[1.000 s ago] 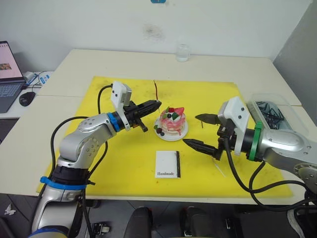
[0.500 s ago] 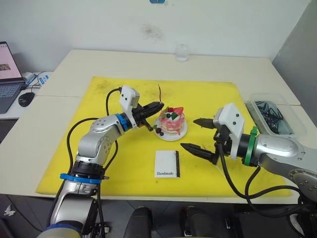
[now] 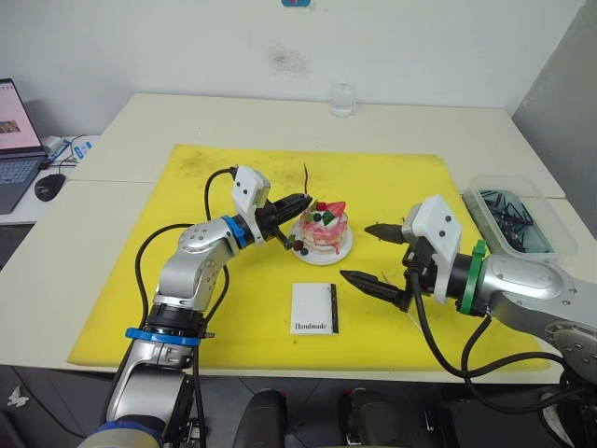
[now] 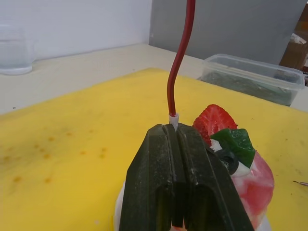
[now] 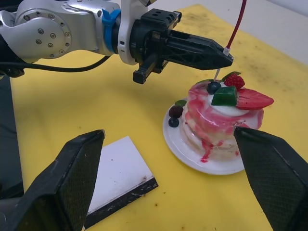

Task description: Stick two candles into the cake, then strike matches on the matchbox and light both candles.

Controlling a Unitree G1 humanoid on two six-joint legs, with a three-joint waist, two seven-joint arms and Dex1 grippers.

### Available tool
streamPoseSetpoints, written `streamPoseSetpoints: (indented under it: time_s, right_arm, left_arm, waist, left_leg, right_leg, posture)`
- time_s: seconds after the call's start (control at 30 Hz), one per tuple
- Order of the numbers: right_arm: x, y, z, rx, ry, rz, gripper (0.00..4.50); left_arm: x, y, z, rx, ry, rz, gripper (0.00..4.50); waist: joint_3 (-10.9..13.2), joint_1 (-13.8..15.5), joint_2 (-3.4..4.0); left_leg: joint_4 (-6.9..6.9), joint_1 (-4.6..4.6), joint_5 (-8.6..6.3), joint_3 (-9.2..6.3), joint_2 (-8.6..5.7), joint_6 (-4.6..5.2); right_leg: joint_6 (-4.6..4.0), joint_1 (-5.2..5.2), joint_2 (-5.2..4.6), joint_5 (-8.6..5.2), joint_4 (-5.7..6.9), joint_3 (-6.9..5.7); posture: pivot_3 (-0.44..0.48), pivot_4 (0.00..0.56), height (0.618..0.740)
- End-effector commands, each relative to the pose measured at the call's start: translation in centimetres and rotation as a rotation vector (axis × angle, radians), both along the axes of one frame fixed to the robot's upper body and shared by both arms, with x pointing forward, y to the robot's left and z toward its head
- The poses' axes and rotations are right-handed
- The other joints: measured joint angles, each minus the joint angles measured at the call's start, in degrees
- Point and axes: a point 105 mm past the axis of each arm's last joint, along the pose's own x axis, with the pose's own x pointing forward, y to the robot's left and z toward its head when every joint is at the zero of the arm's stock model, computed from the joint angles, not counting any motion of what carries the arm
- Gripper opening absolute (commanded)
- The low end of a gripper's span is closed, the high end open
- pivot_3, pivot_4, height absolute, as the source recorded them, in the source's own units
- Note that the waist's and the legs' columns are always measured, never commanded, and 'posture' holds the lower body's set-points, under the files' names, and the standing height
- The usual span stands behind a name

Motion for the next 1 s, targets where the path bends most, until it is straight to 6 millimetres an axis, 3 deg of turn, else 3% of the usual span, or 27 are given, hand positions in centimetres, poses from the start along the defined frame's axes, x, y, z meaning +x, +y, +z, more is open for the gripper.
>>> streamPoseSetpoints:
  time_s: [0.03,0.57,0.83,1.0]
  right_arm:
    - [-0.4,0.0,0.8,0.008,-0.051,-0.003,4.47]
    - [-0.3,-0.1,0.4,0.0,-0.043,-0.013,4.47]
    - [-0.3,-0.2,0.3,-0.001,-0.045,-0.021,4.47]
    - [-0.1,-0.2,0.4,0.003,-0.049,-0.026,4.5]
  left_arm:
    - [0.1,-0.3,0.2,0.014,-0.048,-0.006,0.0]
    - [-0.8,-1.0,-3.6,0.071,-0.02,-0.028,0.0]
    - [-0.4,-1.4,-2.6,0.019,-0.031,-0.009,0.0]
    - [-0.3,-1.1,-1.6,0.001,-0.044,0.0,1.46]
  waist:
    - [0.0,0.0,0.0]
    - [-0.01,-0.01,-0.01]
    - [-0.02,-0.01,-0.01]
    - [-0.02,-0.01,-0.01]
  left_leg:
    - [0.0,0.0,0.0,0.0,-0.01,0.0]
    - [0.03,0.07,0.0,0.0,0.0,0.0]
    - [0.04,0.12,0.0,0.0,0.0,0.0]
    - [0.04,0.12,0.0,0.0,0.0,0.0]
  right_leg:
    - [0.0,0.0,0.0,0.0,0.01,0.0]
    - [0.0,0.08,0.0,0.0,0.05,0.01]
    - [0.01,0.13,-0.01,0.0,0.06,0.01]
    - [0.01,0.13,0.0,0.0,0.06,0.01]
  posture:
    - [0.0,0.15,0.74]
    - [0.0,0.15,0.74]
    - [0.0,0.15,0.74]
    - [0.0,0.15,0.74]
